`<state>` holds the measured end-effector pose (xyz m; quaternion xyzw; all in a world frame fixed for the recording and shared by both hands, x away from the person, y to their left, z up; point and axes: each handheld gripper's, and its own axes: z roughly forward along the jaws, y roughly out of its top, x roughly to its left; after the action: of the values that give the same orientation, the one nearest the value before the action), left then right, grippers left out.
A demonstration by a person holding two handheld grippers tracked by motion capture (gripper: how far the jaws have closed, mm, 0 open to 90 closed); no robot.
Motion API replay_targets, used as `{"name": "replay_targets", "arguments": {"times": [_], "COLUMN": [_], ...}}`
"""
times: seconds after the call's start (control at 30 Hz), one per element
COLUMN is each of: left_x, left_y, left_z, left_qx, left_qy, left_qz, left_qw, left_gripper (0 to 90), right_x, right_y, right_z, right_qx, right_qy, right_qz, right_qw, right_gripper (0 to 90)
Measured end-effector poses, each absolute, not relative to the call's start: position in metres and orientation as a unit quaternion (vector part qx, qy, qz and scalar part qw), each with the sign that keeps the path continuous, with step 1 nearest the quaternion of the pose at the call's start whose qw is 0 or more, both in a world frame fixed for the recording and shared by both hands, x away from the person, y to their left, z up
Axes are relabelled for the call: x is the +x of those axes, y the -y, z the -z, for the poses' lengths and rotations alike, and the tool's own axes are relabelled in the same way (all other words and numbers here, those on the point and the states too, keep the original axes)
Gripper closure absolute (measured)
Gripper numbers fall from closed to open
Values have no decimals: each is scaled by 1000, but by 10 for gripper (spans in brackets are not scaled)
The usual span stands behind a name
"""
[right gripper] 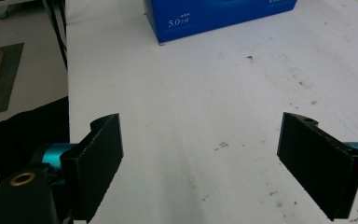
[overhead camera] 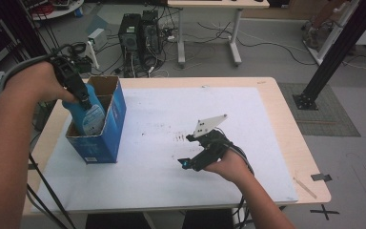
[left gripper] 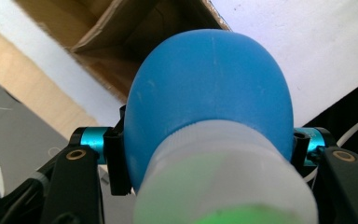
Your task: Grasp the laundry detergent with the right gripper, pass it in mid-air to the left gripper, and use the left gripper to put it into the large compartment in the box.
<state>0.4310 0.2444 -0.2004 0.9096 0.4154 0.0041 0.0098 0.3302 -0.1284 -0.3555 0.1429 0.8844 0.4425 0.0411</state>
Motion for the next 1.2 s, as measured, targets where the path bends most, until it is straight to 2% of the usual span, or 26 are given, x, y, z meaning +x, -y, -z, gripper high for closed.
{"name": "replay_targets", "arguments": {"times": [0.3,0.57,0.87,1.2], "left_x": [441,447,448,447], "left_y": [-245,-250,-248,-247], "left_z": [242,270,289,289], "left_qx": [928,929,934,938], "left_qy": [-372,-370,-357,-347], "left_qz": [4,6,13,8], "left_qw": [3,-2,-13,-13], "left_gripper": [380,380,380,354], "right_x": [330,332,335,335], "right_y": [130,129,127,127], "right_z": [356,359,364,364], "right_qx": [143,142,145,145], "right_qy": [-884,-885,-885,-883], "right_qz": [-444,-442,-441,-444], "right_qw": [42,39,33,34], "right_gripper": [135,135,135,135]}}
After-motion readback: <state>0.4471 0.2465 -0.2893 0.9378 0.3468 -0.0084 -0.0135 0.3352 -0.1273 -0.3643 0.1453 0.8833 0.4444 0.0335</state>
